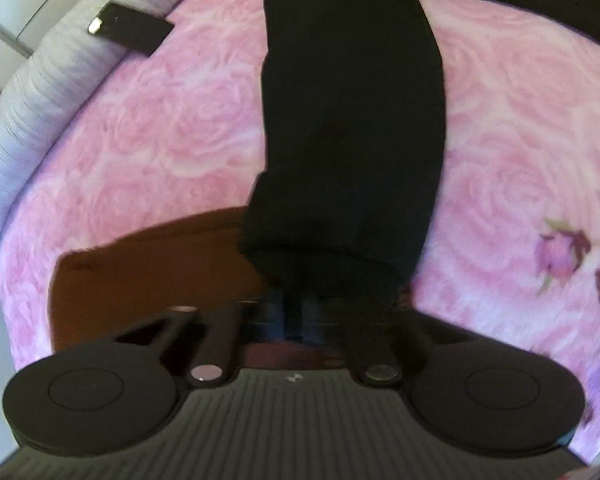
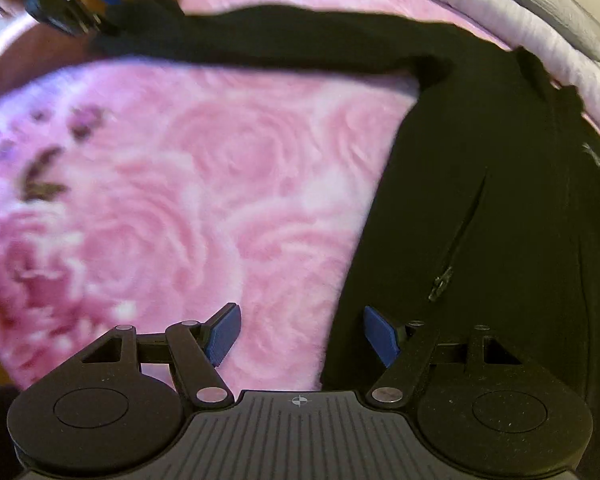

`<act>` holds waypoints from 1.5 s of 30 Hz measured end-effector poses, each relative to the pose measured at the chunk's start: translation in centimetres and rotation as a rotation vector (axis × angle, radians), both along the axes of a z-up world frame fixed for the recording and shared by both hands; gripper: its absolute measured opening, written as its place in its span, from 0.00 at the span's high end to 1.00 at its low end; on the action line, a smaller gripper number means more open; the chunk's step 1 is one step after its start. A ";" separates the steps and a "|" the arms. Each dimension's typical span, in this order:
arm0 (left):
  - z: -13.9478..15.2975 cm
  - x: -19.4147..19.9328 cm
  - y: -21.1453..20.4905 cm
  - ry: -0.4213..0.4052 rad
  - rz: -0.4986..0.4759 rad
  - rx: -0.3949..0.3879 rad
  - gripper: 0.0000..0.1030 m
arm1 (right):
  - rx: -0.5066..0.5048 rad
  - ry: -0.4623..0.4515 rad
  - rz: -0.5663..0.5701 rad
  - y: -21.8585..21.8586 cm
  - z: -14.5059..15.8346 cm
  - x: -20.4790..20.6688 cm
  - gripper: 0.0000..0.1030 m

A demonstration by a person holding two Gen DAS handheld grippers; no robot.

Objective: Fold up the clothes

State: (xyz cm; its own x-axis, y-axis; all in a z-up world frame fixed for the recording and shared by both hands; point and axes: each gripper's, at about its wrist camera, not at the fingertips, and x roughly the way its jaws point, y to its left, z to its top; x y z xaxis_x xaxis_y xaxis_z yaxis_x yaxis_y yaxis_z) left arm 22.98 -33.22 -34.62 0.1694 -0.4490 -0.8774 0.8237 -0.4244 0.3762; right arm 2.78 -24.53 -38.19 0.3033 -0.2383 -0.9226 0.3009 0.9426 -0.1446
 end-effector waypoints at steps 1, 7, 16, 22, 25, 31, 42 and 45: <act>0.8 0.6 0.6 0.004 0.011 -0.021 0.96 | -0.009 0.006 -0.028 0.0 0.1 -0.1 0.31; 3.6 4.4 3.2 0.002 0.115 -0.058 0.93 | -0.157 0.085 -0.085 0.4 1.2 -2.5 0.31; 4.4 2.0 4.9 -0.078 0.127 -0.111 0.79 | -0.261 0.199 0.100 2.2 -1.3 -3.9 0.47; 5.6 -1.5 4.6 0.032 0.077 -0.100 0.79 | -0.233 0.220 0.153 4.1 -0.5 -4.6 0.94; 5.5 -4.8 4.1 0.056 0.011 -0.075 0.78 | -0.181 0.223 0.141 4.0 -0.7 -4.7 0.94; 6.8 -10.5 0.5 0.132 -0.075 -0.083 0.78 | -0.045 0.082 -0.019 0.0 4.4 -6.1 0.78; 9.0 -25.8 -12.6 0.108 0.058 -0.144 0.70 | -0.366 -0.017 -0.379 -32.6 7.2 -19.5 0.31; 8.4 -32.0 -16.3 0.108 0.146 -0.116 0.69 | -0.410 0.010 -0.424 -43.9 5.0 -22.5 0.31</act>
State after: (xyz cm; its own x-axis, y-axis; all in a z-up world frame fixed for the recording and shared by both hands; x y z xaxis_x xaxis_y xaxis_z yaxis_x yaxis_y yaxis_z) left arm -9.04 -49.48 -26.20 0.1474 -0.5254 -0.8380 0.9113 -0.2571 0.3215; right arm -19.74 -68.40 -33.16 0.0951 -0.6746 -0.7320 0.6361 0.6068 -0.4766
